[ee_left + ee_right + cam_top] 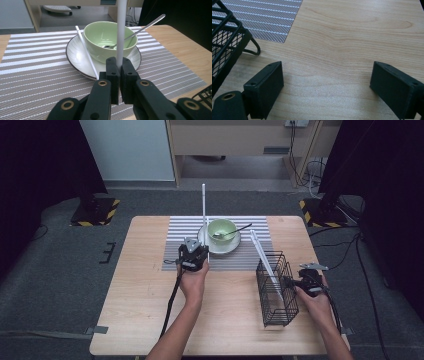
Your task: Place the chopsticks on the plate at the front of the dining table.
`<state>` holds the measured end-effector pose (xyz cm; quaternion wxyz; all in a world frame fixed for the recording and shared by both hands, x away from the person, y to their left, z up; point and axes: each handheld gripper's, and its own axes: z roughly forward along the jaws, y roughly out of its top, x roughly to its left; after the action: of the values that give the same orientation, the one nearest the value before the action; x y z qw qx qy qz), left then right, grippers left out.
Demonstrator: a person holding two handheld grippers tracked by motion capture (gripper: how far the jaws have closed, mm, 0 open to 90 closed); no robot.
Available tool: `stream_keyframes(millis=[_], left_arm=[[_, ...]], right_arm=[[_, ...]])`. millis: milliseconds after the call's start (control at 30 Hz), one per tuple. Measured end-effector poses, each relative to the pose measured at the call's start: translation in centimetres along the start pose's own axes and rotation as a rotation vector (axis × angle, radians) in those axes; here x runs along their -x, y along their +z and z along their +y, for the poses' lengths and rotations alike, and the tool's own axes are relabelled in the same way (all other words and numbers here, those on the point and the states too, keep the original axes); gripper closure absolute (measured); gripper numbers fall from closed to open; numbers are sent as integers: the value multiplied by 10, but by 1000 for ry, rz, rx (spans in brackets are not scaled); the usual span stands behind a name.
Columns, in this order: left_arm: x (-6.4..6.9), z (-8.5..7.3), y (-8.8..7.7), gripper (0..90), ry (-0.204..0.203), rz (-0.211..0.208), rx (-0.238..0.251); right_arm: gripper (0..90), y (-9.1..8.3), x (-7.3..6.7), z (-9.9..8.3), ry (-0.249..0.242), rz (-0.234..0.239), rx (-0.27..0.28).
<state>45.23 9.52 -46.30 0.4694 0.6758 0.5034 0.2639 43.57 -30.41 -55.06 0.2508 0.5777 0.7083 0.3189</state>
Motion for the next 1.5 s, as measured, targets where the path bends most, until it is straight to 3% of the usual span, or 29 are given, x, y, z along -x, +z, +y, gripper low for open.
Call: stream_keyframes(millis=[533, 933, 1233, 1433, 1500], left_arm=[[-7, -8, 18, 863, -22, 38, -37], [-20, -13, 30, 863, -53, 82, -71], [-24, -8, 25, 863, -38, 107, -79], [-19, 4, 20, 863, 0, 112, -65], [-20, 5, 21, 863, -15, 111, -67]], right_arm=[[113, 0, 0, 0, 0, 0, 0], [112, 0, 0, 0, -4, 3, 0], [111, 0, 0, 0, -5, 3, 0], [110, 0, 1, 0, -7, 3, 0], [110, 0, 1, 0, -7, 3, 0]])
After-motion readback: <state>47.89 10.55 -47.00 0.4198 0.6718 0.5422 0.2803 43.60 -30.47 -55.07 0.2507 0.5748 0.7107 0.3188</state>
